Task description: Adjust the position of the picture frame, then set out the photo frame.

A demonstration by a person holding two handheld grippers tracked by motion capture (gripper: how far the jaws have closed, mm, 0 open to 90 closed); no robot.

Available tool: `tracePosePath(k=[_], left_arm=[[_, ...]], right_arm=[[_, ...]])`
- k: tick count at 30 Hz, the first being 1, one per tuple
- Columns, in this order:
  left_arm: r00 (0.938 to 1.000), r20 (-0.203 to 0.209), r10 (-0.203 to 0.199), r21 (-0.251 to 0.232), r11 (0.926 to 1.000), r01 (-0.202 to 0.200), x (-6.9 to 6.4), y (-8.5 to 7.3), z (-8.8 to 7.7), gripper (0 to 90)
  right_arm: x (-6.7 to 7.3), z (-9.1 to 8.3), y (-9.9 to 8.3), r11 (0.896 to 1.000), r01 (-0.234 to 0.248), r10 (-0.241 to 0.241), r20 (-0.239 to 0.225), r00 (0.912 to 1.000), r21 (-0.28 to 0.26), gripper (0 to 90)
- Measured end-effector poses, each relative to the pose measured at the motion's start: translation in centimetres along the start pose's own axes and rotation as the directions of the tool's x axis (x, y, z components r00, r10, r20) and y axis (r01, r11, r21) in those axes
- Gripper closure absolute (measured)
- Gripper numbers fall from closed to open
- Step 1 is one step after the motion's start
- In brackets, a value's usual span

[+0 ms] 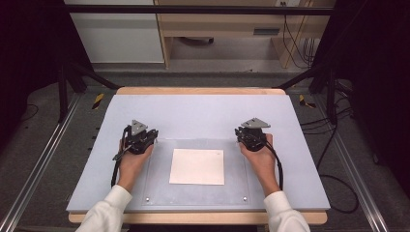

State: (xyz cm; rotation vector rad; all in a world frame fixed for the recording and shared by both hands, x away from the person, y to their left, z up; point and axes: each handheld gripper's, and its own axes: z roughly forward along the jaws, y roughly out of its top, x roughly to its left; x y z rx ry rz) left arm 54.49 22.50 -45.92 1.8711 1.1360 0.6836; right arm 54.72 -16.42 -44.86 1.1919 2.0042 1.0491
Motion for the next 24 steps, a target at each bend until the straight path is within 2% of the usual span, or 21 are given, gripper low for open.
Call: tracePosePath(k=[5,10,11,17,18,24], left_arm=[[1.0,-0.002,0.004,0.002,1.0,-0.004,0.0,0.0,0.1,84.3],[0.9999,0.012,-0.002,0.019,0.9998,0.002,0.2,0.2,0.1,84.8],[0.9999,0.013,-0.005,0.046,0.9989,0.005,0.2,0.6,0.1,84.9],[0.9996,0.027,-0.004,0.086,0.9963,0.002,0.4,1.2,0.2,85.0],[0.9995,0.031,-0.004,0.106,0.9944,0.001,0.5,1.4,0.3,85.1],[0.999,0.044,-0.005,0.145,0.9894,-0.002,0.7,2.0,0.5,85.2]], right_arm=[[0.0,0.2,-0.1,1.0,0.004,-0.004,0.014,0.9999,0.009,84.3],[-0.3,0.3,0.0,1.0,-0.02,0.021,-0.008,0.9998,0.015,85.5],[-0.3,0.3,0.2,0.999,-0.027,0.028,-0.013,0.9995,0.03,85.6],[-0.5,0.5,0.7,0.997,-0.028,0.03,-0.027,0.9992,0.068,85.9],[-0.6,0.5,1.0,0.996,-0.031,0.034,-0.03,0.9989,0.089,86.0],[-0.7,0.7,1.5,0.99,-0.042,0.046,-0.031,0.9984,0.133,86.1]])
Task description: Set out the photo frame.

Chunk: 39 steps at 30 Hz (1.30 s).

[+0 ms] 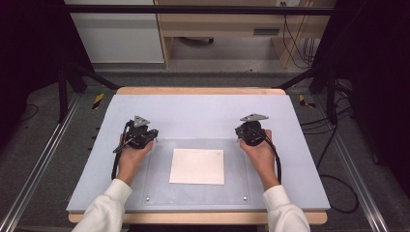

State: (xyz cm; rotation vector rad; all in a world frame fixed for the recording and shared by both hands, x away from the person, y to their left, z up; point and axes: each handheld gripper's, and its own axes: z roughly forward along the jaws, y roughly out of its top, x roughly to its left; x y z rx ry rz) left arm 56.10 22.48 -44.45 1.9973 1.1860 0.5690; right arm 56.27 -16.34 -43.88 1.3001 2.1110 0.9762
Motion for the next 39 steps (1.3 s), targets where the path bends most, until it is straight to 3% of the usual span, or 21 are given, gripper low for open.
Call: tracePosePath(k=[8,11,16,20,31,34,35,37,39], left_arm=[[0.9991,0.038,0.018,0.075,0.997,-0.021,0.7,1.2,0.4,85.1],[0.9985,0.054,0.009,0.092,0.9956,-0.014,1.0,1.5,0.6,85.2],[0.9967,0.075,-0.033,0.119,0.9926,0.024,1.6,2.1,1.0,85.2],[0.9961,0.08,-0.038,0.136,0.9903,0.026,1.8,2.4,1.2,85.3],[0.9946,0.094,-0.044,0.157,0.9871,0.029,2.0,2.6,1.2,85.2],[0.9945,0.095,-0.045,0.163,0.9861,0.029,2.0,2.7,1.3,85.2],[0.9946,0.095,-0.042,0.164,0.986,0.026,1.9,2.7,1.3,85.2],[0.9945,0.095,-0.042,0.165,0.986,0.026,1.9,2.7,1.3,85.2],[0.9943,0.097,-0.045,0.168,0.9854,0.028,2.0,2.7,1.3,85.2]], right_arm=[[-0.5,0.5,1.3,0.997,-0.015,0.016,-0.013,0.9998,0.079,86.2],[-0.6,0.7,1.7,0.995,-0.015,0.017,-0.017,0.9997,0.099,86.1],[-1.4,1.3,2.7,0.985,-0.055,0.064,-0.054,0.9965,0.161,86.1],[-1.8,1.5,2.9,0.983,-0.069,0.083,-0.076,0.9937,0.172,85.9],[-2.0,1.3,2.6,0.986,-0.055,0.07,-0.094,0.9931,0.158,85.3],[-1.9,1.1,2.4,0.99,-0.031,0.042,-0.081,0.9958,0.138,78.7],[-1.9,0.7,2.2,0.994,-0.002,0.009,-0.06,0.9981,0.11,71.6],[-1.8,-0.3,1.9,0.998,0.011,-0.007,-0.049,0.9988,0.069,64.4],[-1.7,-0.9,1.7,0.998,0.021,-0.019,-0.044,0.9989,0.06,61.0]])
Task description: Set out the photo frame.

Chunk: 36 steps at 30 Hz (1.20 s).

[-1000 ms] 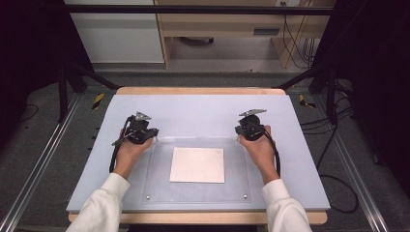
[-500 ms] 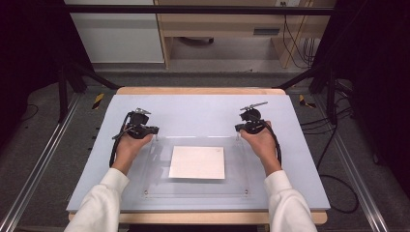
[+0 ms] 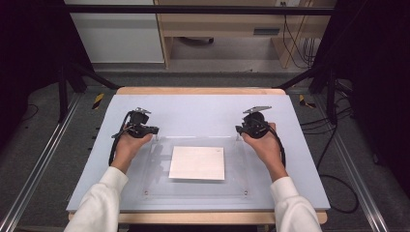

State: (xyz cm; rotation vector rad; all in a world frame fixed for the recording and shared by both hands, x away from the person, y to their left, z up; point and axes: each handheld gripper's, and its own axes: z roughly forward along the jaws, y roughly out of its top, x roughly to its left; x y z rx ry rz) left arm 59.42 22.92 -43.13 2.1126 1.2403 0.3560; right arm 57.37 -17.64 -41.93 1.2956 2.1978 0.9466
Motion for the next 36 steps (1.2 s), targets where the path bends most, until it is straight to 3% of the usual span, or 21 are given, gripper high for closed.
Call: tracePosePath(k=[1,4,5,10,15,16,21,22,23,25,26,28,30,34,36], left_arm=[[1.0,0.002,-0.003,0.0,1.0,0.003,0.0,0.0,0.0,85.2],[0.9999,0.01,-0.012,0.003,0.9999,0.012,0.2,0.1,0.1,85.2],[0.9998,0.014,-0.014,0.006,0.9999,0.014,0.2,0.2,0.1,85.2],[0.9998,0.007,-0.018,0.01,0.9998,0.018,0.1,0.2,0.1,85.1],[0.9998,0.006,-0.017,0.013,0.9998,0.017,0.1,0.2,0.1,85.1],[0.9998,0.006,-0.019,0.014,0.9997,0.019,0.1,0.2,0.1,85.1],[0.9997,0.005,-0.022,0.015,0.9996,0.022,0.1,0.3,0.1,85.1],[0.9997,0.007,-0.025,0.015,0.9996,0.025,0.1,0.3,0.2,85.1],[0.9996,0.007,-0.026,0.016,0.9995,0.026,0.2,0.3,0.2,85.1],[0.9996,0.008,-0.026,0.017,0.9995,0.026,0.2,0.3,0.2,85.1],[0.9996,0.011,-0.026,0.022,0.9994,0.026,0.2,0.3,0.2,85.1],[0.9996,0.012,-0.026,0.024,0.9994,0.026,0.2,0.3,0.2,85.1],[0.9996,0.011,-0.027,0.027,0.9993,0.026,0.1,0.4,0.2,85.1],[0.9995,0.012,-0.028,0.03,0.9992,0.028,0.2,0.4,0.2,85.1],[0.9996,0.011,-0.026,0.033,0.9991,0.026,0.2,0.5,0.2,85.1]], right_arm=[[0.4,-1.3,-0.7,0.999,0.033,-0.032,0.002,0.9995,-0.03,55.1],[0.8,-2.4,-1.6,0.997,0.063,-0.063,0.0,0.998,-0.046,49.2],[1.4,-3.6,-2.9,0.994,0.094,-0.095,-0.011,0.9954,-0.054,43.6],[2.8,-6.7,-6.5,0.984,0.152,-0.153,0.003,0.9883,-0.098,29.3],[3.5,-9.6,-9.2,0.974,0.173,-0.173,0.011,0.9848,-0.148,22.6],[3.8,-10.6,-10.6,0.97,0.173,-0.173,0.013,0.9848,-0.171,22.4],[3.9,-11.3,-13.3,0.974,0.17,-0.17,0.009,0.9853,-0.15,19.3],[3.9,-11.3,-14.2,0.979,0.172,-0.174,-0.008,0.9847,-0.107,16.3],[4.1,-11.3,-14.6,0.978,0.186,-0.189,-0.019,0.9819,-0.094,16.1],[4.2,-11.4,-14.9,0.974,0.206,-0.208,-0.01,0.9781,-0.089,16.2],[4.6,-11.6,-15.3,0.966,0.241,-0.243,-0.006,0.97,-0.095,14.5],[4.7,-11.7,-15.5,0.963,0.251,-0.253,-0.009,0.9675,-0.094,13.7],[4.7,-12.3,-16.0,0.954,0.283,-0.284,0.0,0.9587,-0.097,13.4],[4.6,-12.9,-16.5,0.95,0.291,-0.293,0.002,0.9561,-0.111,17.4],[4.9,-12.7,-17.1,0.944,0.32,-0.321,-0.003,0.9471,-0.086,17.1]])
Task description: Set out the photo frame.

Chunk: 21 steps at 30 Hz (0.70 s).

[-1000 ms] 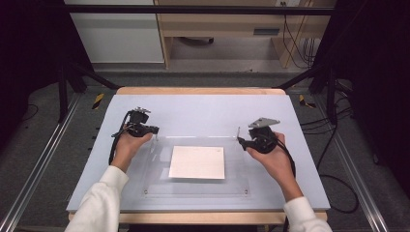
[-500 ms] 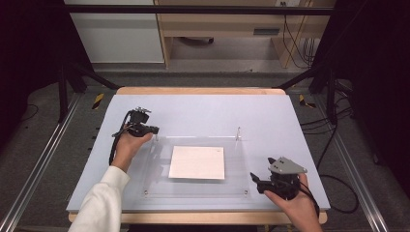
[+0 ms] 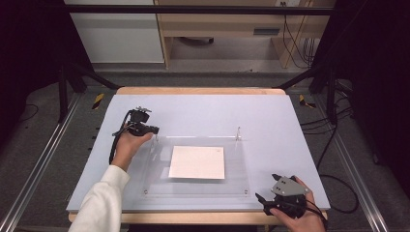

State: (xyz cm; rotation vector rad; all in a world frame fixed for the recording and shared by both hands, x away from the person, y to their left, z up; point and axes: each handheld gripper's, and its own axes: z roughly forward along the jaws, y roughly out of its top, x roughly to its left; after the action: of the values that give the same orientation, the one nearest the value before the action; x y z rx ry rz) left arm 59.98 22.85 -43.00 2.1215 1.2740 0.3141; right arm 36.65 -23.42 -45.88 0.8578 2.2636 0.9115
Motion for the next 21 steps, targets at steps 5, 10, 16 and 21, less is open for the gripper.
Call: tracePosePath(k=[5,10,16,21], left_arm=[[1.0,0.002,0.0,0.001,1.0,0.0,0.0,0.0,0.0,85.0],[1.0,0.003,0.001,0.005,1.0,-0.001,0.1,0.1,0.0,85.0],[1.0,0.008,-0.005,0.008,1.0,0.005,0.1,0.1,0.1,85.0],[0.9999,0.01,-0.006,0.009,0.9999,0.006,0.2,0.2,0.1,85.0]], right_arm=[[1.1,0.6,0.1,0.997,0.068,-0.067,-0.015,0.9976,0.021,17.0],[1.6,1.0,0.4,0.994,0.103,-0.102,-0.032,0.9942,0.026,18.7],[2.2,1.8,0.8,0.989,0.148,-0.147,-0.045,0.9882,0.025,22.3],[2.6,2.2,1.1,0.984,0.176,-0.175,-0.05,0.9833,0.014,27.4]])
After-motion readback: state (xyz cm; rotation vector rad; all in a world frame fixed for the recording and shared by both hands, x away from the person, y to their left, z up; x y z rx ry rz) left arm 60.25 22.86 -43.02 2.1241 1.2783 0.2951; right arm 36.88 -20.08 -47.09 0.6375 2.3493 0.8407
